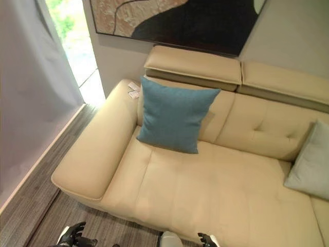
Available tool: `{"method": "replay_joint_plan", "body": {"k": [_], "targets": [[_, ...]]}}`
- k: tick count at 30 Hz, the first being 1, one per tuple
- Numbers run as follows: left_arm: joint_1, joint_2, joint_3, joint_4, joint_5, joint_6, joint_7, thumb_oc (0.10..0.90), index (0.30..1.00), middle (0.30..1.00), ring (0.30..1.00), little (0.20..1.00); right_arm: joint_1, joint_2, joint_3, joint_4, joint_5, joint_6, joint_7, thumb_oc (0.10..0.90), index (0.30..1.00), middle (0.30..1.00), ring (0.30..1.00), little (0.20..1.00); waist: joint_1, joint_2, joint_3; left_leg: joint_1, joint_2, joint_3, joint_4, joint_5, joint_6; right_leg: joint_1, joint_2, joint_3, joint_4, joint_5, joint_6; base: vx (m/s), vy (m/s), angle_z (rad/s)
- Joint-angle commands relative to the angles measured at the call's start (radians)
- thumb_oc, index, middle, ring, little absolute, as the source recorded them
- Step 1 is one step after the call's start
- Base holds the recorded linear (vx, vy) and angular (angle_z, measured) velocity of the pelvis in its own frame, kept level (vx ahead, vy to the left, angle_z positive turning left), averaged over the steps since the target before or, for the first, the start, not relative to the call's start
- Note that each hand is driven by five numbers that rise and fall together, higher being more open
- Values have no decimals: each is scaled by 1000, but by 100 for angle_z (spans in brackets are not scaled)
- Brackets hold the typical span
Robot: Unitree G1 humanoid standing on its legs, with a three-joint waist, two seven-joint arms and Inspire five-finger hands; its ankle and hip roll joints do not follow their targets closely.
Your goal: Pick up all the scattered cushions and arrange them neatly on the sofa.
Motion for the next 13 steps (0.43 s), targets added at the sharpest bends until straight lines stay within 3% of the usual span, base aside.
{"method": "replay_joint_plan", "body": {"k": [1, 6, 13], "targets": [[-55, 4, 41, -25, -25, -28, 25, 800, 900, 900, 900, 900, -60, -32, 4, -31, 11, -23, -37, 800, 900, 900, 900, 900, 10, -7, -10, -70, -92, -36, -23, -14, 44, 177, -8, -5, -217, 121, 96, -99, -94, -33], [-64, -7, 30, 0, -24, -22, 24, 800, 900, 900, 900, 900, -62, -22, 3, -4, 26, -20, -40, 800, 900, 900, 900, 900, 5, -13, -26, -60, -82, -23, -76, 25, 22, 222, 7, -4, -337, 123, 90, -82, -66, -14], [-59, -16, 25, 26, -9, -13, 17, 800, 900, 900, 900, 900, -49, -12, 7, 32, 28, -18, -36, 800, 900, 900, 900, 900, -2, -9, -36, -24, -76, -22, -99, 34, 12, 260, 12, -18, -387, 135, 87, -31, -23, 2]]}}
